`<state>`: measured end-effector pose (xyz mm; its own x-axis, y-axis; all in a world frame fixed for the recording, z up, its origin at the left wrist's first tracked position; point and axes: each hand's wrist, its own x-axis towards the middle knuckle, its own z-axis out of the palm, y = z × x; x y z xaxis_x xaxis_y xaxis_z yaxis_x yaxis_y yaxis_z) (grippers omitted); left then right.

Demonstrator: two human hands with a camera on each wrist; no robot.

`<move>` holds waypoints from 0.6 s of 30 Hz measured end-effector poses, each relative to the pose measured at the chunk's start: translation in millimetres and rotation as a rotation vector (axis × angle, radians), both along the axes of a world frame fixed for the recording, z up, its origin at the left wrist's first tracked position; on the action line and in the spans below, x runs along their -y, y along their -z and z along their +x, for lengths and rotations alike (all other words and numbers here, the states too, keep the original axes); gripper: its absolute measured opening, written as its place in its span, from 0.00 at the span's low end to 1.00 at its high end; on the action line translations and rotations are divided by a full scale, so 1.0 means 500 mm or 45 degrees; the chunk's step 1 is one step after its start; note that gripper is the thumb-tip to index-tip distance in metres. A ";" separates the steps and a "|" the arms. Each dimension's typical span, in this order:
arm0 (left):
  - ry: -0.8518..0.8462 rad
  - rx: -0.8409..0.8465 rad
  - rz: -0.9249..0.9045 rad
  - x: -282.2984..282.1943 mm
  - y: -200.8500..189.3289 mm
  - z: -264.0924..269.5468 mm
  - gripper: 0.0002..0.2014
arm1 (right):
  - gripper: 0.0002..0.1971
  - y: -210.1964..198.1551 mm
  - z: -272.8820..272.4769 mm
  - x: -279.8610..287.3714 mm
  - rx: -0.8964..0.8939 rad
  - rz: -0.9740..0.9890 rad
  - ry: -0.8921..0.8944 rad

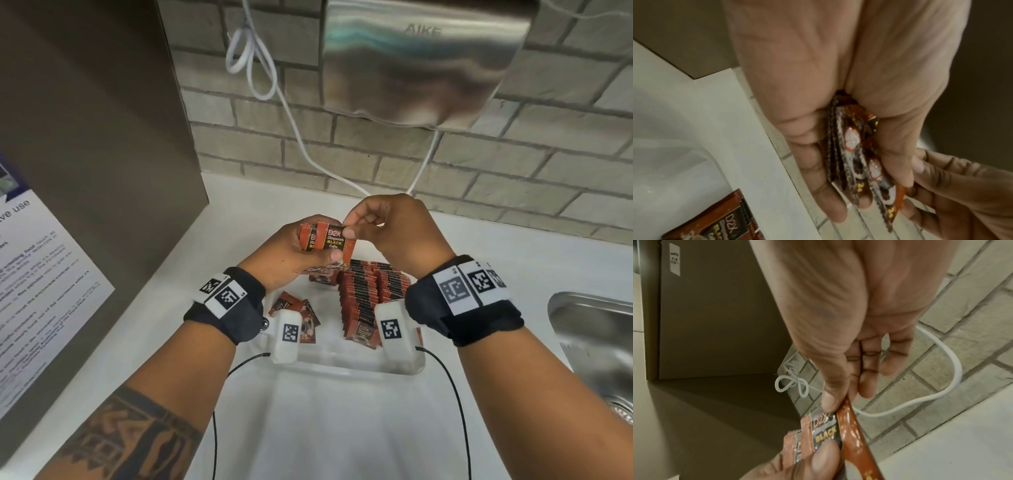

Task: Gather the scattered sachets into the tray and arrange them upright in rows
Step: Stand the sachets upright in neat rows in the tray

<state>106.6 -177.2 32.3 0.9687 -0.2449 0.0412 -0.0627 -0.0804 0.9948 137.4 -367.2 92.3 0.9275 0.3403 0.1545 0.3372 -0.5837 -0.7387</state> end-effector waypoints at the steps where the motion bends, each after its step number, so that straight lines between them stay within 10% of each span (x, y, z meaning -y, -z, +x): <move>1: -0.006 -0.006 0.003 -0.003 0.005 0.002 0.17 | 0.02 0.003 0.002 -0.002 -0.005 -0.051 -0.009; 18: -0.341 -0.053 0.851 -0.049 0.064 0.007 0.05 | 0.05 0.131 0.081 -0.049 -0.079 -0.691 0.049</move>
